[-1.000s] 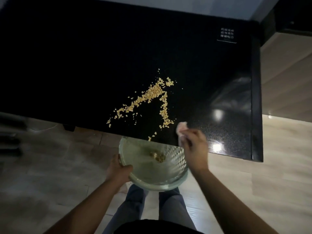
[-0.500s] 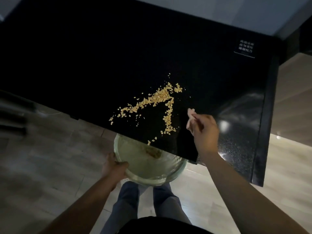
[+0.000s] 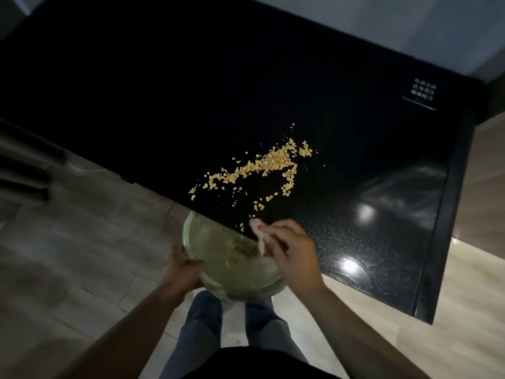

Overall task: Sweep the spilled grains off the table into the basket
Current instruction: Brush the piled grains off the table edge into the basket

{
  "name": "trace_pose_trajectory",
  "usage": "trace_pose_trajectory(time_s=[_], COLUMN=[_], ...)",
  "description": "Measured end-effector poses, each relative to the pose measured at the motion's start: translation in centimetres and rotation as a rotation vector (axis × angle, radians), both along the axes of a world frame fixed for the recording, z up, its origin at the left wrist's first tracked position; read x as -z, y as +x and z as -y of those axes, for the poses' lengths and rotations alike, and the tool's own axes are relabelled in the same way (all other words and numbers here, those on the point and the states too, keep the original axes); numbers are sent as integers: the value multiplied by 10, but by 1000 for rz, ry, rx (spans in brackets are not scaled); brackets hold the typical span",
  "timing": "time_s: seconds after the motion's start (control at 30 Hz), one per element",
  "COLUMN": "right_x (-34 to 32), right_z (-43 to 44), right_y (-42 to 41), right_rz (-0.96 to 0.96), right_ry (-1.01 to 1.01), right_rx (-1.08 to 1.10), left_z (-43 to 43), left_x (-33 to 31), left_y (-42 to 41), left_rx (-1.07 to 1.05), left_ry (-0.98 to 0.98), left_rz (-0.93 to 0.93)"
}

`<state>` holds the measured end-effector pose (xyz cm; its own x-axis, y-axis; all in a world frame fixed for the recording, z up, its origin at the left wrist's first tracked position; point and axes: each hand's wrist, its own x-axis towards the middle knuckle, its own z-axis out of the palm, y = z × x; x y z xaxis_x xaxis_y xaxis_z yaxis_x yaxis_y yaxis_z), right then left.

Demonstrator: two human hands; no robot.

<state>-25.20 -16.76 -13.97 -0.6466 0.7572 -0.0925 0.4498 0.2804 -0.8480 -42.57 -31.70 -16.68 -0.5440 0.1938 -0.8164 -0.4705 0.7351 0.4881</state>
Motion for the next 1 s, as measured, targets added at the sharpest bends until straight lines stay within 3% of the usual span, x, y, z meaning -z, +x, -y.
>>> trace_pose_trajectory(time_s=[0.17,0.33,0.5,0.8,1.0], right_x=[-14,-2,23,28,23], right_z=[-92,-170,-176,-41,14], right_y=[2,-5,-27,-43,-31], right_rz=[-4,64,147,115,30], right_ry=[103,144,138,100,10], right_rx=[359,504,410,3,-93], left_z=[-5,-11,-12,-6,2], left_x=[1,1,0,0,-1], left_y=[-4,-6,-8,-16,-22], left_rx=[2,39,48,39,17], left_ry=[-25,-59,-47,-59,-35], left_rz=[6,-29,-33,-22,-6])
